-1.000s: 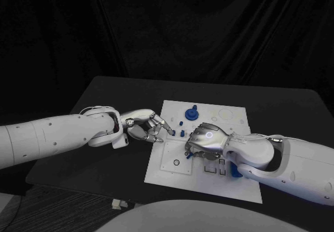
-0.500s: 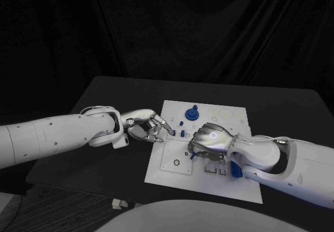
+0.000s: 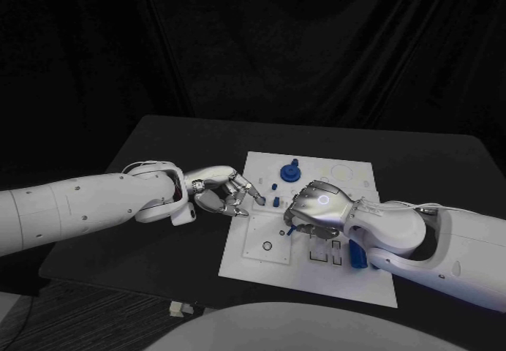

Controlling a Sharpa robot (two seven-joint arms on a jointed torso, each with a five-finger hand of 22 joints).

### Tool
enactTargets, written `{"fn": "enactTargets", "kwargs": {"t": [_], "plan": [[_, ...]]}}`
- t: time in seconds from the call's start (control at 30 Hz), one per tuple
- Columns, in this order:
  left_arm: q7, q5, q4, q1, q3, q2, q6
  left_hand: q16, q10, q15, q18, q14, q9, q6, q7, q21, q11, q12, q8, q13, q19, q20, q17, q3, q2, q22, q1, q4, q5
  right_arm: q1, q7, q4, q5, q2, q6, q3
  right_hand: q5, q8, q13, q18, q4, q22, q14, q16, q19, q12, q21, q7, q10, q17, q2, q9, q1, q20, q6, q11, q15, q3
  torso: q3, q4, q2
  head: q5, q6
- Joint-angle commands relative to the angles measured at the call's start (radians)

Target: Assemble the parts on the task board

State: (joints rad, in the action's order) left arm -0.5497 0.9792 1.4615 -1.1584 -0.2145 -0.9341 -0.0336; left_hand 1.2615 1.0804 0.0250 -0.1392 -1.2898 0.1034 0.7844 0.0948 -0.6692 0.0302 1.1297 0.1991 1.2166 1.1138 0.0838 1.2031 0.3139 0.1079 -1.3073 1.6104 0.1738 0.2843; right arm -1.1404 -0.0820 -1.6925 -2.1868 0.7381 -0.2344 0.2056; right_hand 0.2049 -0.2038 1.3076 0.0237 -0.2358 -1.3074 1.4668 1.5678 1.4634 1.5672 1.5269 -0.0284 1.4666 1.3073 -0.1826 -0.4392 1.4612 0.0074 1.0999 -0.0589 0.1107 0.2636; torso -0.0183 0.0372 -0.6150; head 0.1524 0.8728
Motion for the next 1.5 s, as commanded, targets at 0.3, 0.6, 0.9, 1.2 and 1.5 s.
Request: {"fn": "enactTargets", "kwargs": {"t": [0.3, 0.6, 0.9, 1.2, 1.5], "plan": [[0.01, 0.064, 0.016, 0.003, 0.001, 0.006, -0.026, 0.0, 0.077, -0.003, -0.015, 0.003, -0.001, 0.009, -0.01, -0.007, -0.006, 0.049, 0.002, 0.011, -0.016, 0.003, 0.001, 0.014, -0.005, -0.059, -0.015, 0.002, 0.015, -0.021, -0.059, -0.002, -0.003, -0.006, 0.0, 0.0, 0.008, 0.008, 0.263, -0.011, 0.0, -0.247, 0.104, 0.003, 0.078, 0.004, -0.004, 0.002, 0.104, 0.264, -0.003, 0.0, -0.01, -0.002, -0.009, -0.001, -0.001, 0.006, 0.0, -0.0002, 0.0, -0.002, 0.0], [0.02, 0.074, 0.01, 0.009, 0.001, 0.022, -0.055, 0.006, 0.105, 0.001, -0.017, -0.002, -0.002, 0.026, -0.007, -0.006, -0.011, 0.064, -0.001, 0.023, -0.02, 0.001, 0.005, 0.02, -0.005, -0.058, -0.028, 0.005, 0.017, -0.025, -0.08, 0.012, -0.003, -0.024, -0.011, 0.0, 0.014, 0.011, 0.263, -0.011, 0.003, -0.247, 0.104, 0.003, 0.078, 0.004, -0.004, 0.003, 0.104, 0.264, -0.002, -0.001, -0.008, -0.002, -0.013, -0.002, -0.001, 0.009, 0.0001, 0.0002, -0.001, -0.002, 0.0], [0.024, 0.075, -0.007, 0.023, 0.001, 0.049, -0.077, 0.009, 0.113, -0.001, -0.016, -0.005, -0.008, 0.038, 0.004, -0.008, -0.007, 0.057, -0.016, 0.016, -0.023, 0.002, 0.008, 0.032, -0.003, -0.057, -0.035, 0.001, 0.019, -0.025, -0.095, 0.023, -0.003, -0.039, -0.033, 0.0, 0.017, 0.013, 0.263, -0.011, 0.006, -0.247, 0.104, 0.003, 0.079, 0.004, -0.002, 0.006, 0.104, 0.264, -0.001, -0.003, -0.008, -0.002, -0.017, -0.002, 0.0, 0.011, -0.0001, 0.0004, 0.0, 0.003, 0.0], [0.024, 0.075, -0.022, 0.041, 0.001, 0.081, -0.09, 0.008, 0.107, -0.002, -0.017, -0.002, -0.021, 0.017, 0.0, -0.007, -0.007, 0.042, -0.048, 0.006, -0.028, 0.003, 0.006, 0.044, 0.0, -0.056, -0.041, -0.004, 0.02, -0.025, -0.107, 0.024, -0.003, -0.047, -0.038, 0.0, 0.019, 0.012, 0.263, -0.012, 0.007, -0.248, 0.104, 0.003, 0.08, 0.004, -0.001, 0.008, 0.104, 0.264, 0.001, -0.005, -0.008, -0.002, -0.015, -0.002, 0.0, 0.012, 0.0, 0.0001, 0.0, 0.002, 0.0], [0.023, 0.075, -0.029, 0.049, 0.001, 0.095, -0.094, 0.005, 0.105, 0.003, -0.019, 0.004, -0.051, -0.185, -0.03, -0.003, -0.015, 0.029, -0.126, -0.001, -0.035, 0.0, 0.001, 0.054, 0.001, -0.055, -0.054, -0.017, 0.021, -0.025, -0.112, 0.021, -0.003, -0.05, -0.045, 0.0, 0.02, 0.012, 0.263, -0.012, 0.007, -0.248, 0.104, 0.003, 0.08, 0.004, -0.001, 0.009, 0.104, 0.264, 0.002, -0.005, -0.009, -0.003, -0.014, -0.003, 0.0, 0.012, 0.0, 0.0001, 0.0, 0.001, 0.0]]}}
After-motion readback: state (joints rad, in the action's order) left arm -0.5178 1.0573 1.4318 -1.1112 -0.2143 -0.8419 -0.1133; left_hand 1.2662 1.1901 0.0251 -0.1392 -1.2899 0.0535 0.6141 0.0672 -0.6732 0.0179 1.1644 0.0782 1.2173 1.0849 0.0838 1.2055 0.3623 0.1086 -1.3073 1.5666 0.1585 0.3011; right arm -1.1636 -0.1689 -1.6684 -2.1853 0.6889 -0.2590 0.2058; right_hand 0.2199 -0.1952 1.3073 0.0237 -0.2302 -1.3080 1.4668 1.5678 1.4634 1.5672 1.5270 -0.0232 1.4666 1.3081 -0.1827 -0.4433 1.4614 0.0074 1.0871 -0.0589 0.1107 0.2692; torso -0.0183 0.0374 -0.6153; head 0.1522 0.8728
